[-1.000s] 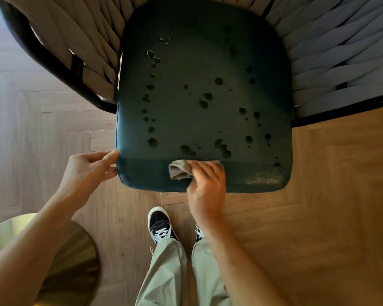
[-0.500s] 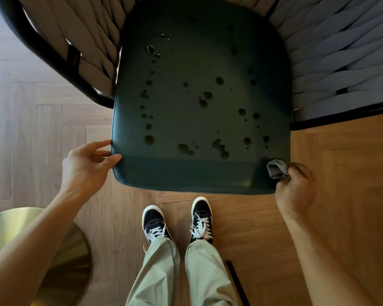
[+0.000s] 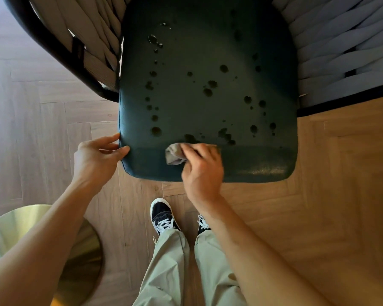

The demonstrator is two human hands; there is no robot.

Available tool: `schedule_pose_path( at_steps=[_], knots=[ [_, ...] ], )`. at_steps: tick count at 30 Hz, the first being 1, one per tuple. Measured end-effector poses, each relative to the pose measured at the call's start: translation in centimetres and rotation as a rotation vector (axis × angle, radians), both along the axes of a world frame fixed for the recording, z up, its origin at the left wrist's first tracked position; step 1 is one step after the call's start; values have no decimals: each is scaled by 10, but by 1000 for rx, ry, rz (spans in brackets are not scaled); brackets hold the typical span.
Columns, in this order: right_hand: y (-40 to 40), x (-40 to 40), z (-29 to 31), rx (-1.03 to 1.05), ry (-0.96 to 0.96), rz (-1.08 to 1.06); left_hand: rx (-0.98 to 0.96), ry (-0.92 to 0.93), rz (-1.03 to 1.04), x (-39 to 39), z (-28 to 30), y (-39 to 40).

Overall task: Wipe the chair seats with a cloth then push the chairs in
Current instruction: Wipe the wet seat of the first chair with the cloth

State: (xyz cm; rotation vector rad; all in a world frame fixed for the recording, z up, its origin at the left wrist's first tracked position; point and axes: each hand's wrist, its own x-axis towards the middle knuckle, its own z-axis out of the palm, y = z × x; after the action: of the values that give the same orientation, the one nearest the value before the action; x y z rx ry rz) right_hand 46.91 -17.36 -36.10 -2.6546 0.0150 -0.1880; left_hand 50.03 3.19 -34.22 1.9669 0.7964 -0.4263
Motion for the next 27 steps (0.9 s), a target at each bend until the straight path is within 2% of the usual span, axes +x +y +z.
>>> schedule_pose_path(
  at_steps=[5, 10, 13, 16, 27],
  knots=[
    [95, 9, 10, 56, 117, 98, -257, -18, 125, 3, -8, 10],
    [100, 17, 11, -13, 149, 189, -351, 11, 173, 6, -4, 12],
    [71, 15, 11, -66, 106, 207, -305, 36, 136, 8, -2, 12],
    [26, 13, 10, -99, 88, 130, -216, 6, 43, 10, 1, 10],
    [-163, 5, 16, -322, 130, -105, 10, 32, -49, 13, -3, 9]
  ],
)
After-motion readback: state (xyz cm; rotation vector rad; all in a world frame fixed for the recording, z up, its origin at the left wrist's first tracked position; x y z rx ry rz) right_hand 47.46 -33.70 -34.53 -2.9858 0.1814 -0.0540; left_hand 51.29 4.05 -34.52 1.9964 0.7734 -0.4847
